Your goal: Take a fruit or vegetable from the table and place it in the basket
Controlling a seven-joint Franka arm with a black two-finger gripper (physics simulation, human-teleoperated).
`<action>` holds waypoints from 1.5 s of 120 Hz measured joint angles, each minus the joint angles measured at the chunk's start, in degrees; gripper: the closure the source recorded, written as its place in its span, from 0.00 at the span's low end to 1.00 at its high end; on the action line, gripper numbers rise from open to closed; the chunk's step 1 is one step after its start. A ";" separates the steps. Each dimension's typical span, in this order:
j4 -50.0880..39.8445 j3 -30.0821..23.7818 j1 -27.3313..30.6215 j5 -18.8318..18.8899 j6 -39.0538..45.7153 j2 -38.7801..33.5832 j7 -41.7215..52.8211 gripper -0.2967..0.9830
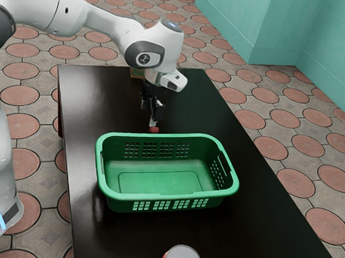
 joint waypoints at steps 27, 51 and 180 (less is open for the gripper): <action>-0.93 -1.76 -0.16 -1.24 1.74 0.19 1.77 0.23; -1.63 -1.59 -0.08 0.18 2.20 0.33 2.89 0.23; -1.94 -1.69 1.87 -1.31 7.37 4.51 5.43 0.46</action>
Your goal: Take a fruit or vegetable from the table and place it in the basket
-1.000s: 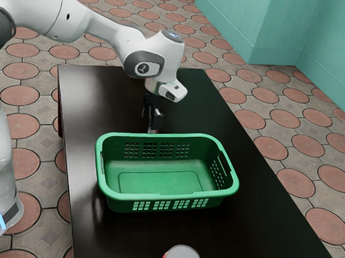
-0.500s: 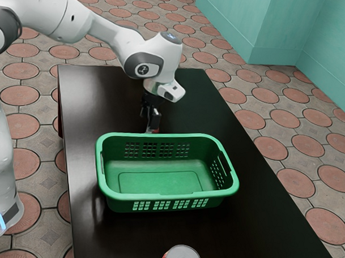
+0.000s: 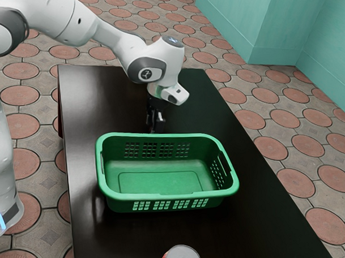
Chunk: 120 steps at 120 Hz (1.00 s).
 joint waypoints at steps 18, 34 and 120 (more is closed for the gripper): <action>-0.01 0.00 0.00 -0.11 0.06 0.03 0.03 0.58; 0.02 0.00 0.01 0.01 0.09 0.03 -0.06 0.64; 5.35 -2.66 -0.01 0.33 -10.53 -11.16 -2.76 0.66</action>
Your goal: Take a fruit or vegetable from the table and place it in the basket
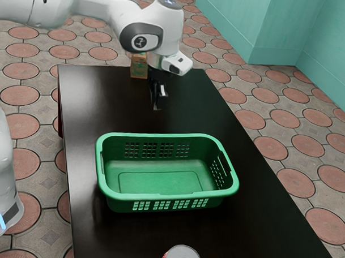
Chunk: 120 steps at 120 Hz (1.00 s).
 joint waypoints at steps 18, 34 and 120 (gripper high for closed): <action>0.94 -2.49 -0.06 -0.67 -3.86 -3.95 -0.55 0.66; 2.98 -5.91 -0.08 -1.83 -7.21 -5.96 -1.05 0.66; 4.85 -24.30 -0.16 -9.55 -12.82 -7.25 -5.32 0.35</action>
